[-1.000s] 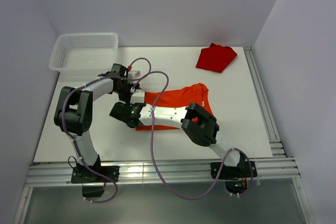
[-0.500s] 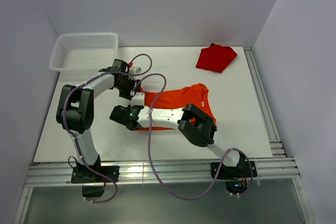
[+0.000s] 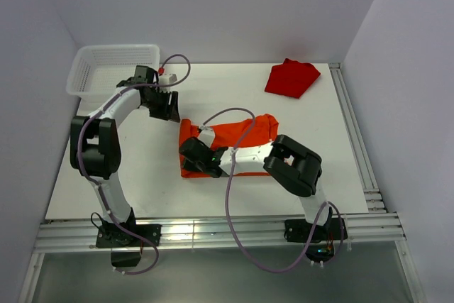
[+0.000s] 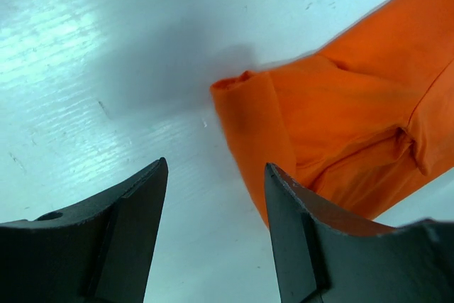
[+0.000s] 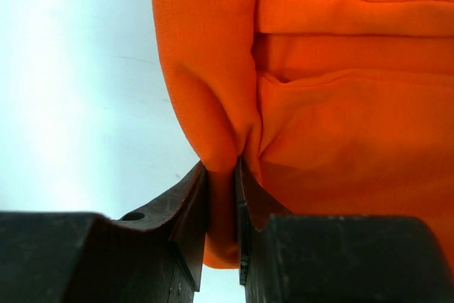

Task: Roll the t-shirts
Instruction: Roll the tshirt

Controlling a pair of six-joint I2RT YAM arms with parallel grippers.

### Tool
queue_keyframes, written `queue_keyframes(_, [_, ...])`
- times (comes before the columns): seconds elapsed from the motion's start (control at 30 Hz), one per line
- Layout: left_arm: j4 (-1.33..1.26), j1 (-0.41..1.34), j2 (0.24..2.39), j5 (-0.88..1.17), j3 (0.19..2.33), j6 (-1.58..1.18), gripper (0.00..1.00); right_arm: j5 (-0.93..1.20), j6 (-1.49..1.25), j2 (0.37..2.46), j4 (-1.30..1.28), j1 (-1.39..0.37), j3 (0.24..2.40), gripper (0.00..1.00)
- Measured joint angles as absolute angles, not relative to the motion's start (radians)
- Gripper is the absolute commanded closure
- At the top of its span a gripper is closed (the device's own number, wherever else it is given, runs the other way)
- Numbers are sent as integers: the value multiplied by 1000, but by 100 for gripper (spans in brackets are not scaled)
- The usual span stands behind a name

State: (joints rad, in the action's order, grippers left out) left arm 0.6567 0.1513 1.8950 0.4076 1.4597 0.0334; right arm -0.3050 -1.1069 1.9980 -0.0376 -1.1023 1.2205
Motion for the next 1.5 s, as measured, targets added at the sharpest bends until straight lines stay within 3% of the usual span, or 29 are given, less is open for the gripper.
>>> queue_keyframes(0.37, [645, 141, 1830, 435, 1281, 70, 39, -52, -1276, 2003, 597, -1016, 917, 79])
queue_keyframes(0.67, [591, 152, 1871, 448, 1238, 62, 41, -19, -1391, 2025, 784, -1005, 839, 79])
queue_keyframes(0.8, [571, 173, 1883, 442, 1232, 54, 42, -17, -1411, 2028, 804, -1005, 830, 67])
queue_keyframes(0.93, [553, 203, 1883, 413, 1230, 40, 42, -27, -1417, 2024, 770, -1005, 830, 50])
queue_keyframes(1.03, [538, 226, 1883, 381, 1230, 36, 42, -55, -1400, 1982, 685, -1009, 844, 46])
queue_keyframes(1.5, [519, 270, 1877, 281, 1230, 29, 43, -313, -1261, 1897, -1, -1081, 1164, 46])
